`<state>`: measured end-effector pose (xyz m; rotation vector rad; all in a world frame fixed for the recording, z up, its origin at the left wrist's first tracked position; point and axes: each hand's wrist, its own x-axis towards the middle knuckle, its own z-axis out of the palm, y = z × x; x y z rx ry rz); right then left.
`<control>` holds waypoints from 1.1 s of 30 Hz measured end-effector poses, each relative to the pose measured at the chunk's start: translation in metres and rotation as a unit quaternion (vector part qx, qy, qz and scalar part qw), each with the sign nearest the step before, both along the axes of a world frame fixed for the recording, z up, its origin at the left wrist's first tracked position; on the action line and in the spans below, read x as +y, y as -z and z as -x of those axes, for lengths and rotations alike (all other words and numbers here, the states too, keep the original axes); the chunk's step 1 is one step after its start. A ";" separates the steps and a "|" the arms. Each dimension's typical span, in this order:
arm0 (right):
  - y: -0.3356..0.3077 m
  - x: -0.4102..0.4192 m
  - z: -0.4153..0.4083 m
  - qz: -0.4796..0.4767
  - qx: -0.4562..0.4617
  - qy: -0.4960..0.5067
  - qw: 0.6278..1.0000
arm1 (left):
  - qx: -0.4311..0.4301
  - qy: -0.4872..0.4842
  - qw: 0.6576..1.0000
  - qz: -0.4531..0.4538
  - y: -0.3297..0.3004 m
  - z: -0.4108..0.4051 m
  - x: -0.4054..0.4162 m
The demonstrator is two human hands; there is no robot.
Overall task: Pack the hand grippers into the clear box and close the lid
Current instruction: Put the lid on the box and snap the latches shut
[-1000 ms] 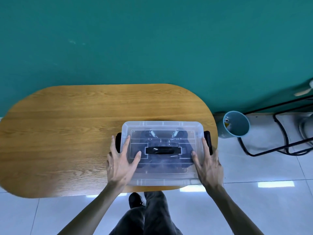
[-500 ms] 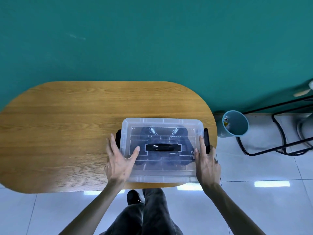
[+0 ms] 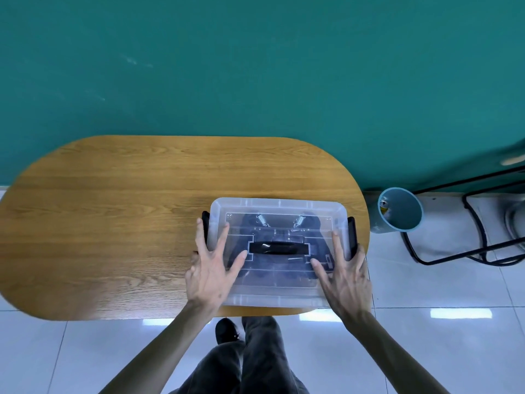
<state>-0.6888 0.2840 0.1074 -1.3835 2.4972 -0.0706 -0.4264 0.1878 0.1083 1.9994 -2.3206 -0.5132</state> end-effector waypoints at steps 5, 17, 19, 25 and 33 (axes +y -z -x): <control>0.004 -0.006 -0.008 0.000 0.060 0.007 0.998 | -0.057 0.019 0.997 -0.045 -0.011 0.010 -0.004; -0.006 -0.022 -0.021 -0.069 0.028 0.078 0.994 | -0.035 0.012 0.996 -0.076 -0.019 0.013 -0.004; -0.010 -0.025 -0.021 -0.085 0.028 0.080 0.993 | -0.029 0.012 0.997 -0.075 -0.020 0.013 -0.004; -0.016 -0.031 -0.022 -0.127 0.033 0.078 0.988 | -0.036 0.007 0.996 -0.083 -0.024 0.015 -0.003; -0.010 -0.027 -0.033 -0.057 0.047 0.074 0.995 | -0.051 0.016 0.993 -0.107 -0.032 0.024 -0.002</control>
